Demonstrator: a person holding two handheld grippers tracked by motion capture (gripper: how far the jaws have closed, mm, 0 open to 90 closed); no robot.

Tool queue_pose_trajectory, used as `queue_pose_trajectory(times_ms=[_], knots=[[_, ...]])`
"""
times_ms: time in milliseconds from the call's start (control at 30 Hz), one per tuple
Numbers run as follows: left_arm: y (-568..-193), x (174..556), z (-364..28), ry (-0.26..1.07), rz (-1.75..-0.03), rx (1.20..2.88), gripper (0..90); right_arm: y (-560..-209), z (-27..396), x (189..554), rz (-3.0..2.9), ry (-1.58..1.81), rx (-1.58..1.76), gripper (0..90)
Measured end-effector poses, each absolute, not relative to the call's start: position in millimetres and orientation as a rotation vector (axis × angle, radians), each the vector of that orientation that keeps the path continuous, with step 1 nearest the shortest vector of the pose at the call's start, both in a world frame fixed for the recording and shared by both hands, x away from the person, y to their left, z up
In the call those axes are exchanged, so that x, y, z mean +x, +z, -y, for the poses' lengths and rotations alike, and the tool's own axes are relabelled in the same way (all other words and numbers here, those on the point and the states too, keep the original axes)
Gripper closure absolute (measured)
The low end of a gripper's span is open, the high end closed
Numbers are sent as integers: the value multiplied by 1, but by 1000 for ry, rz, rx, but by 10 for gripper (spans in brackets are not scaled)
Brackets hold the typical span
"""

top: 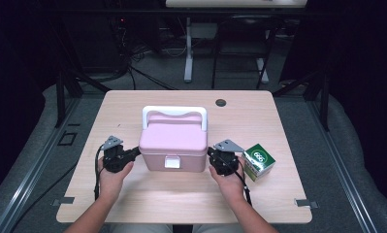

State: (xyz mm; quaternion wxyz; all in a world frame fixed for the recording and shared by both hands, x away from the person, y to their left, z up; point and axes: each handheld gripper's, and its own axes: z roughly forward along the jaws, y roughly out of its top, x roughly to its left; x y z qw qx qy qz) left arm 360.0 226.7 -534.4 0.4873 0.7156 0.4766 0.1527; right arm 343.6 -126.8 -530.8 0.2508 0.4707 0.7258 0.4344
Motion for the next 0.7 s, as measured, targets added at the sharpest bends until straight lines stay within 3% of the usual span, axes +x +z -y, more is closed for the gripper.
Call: queue_pose_trajectory(times_ms=[700], knots=[[-530, 308, -208, 335, -1108, 1811, 899, -524, 152, 289, -2051, 1150, 1275, 900]])
